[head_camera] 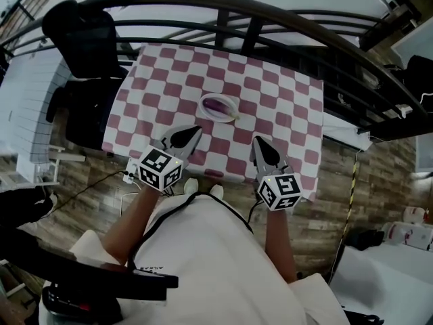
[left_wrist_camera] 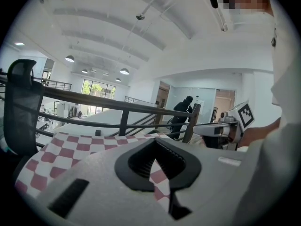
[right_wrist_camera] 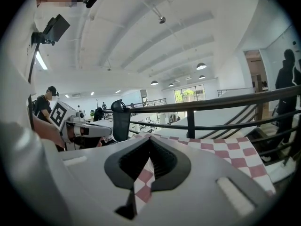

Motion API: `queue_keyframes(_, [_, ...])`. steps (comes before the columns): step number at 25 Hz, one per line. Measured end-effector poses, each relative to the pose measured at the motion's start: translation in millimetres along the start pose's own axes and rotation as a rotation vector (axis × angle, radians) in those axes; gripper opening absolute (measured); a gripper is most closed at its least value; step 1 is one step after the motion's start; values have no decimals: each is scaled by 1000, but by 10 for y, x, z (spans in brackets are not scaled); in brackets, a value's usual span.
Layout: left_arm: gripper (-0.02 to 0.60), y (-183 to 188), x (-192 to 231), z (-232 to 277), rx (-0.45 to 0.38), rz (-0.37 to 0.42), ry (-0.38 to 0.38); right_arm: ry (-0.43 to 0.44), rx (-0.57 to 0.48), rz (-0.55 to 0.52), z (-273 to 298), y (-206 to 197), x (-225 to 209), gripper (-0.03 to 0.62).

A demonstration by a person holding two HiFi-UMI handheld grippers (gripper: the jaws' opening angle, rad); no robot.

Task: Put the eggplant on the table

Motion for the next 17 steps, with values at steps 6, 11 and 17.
queue_keyframes(6, [6, -13, -56, -4, 8, 2, 14, 9, 1, -8, -13, -9, -54, 6])
queue_keyframes(11, [6, -34, -62, -22, 11, -1, 25, 10, 12, -11, -22, -45, -58, 6])
queue_keyframes(17, [6, -86, -73, -23, 26, -15, 1, 8, 28, -5, -26, -118, -62, 5])
Point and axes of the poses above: the fingertips, and each gripper's own axes: z forward along the fingers, x to its left, y out of its top, the point moved 3 cm from there along -z, backward along the fingers, and after that the axes turned 2 degrees about y, right-handed, at the moved point
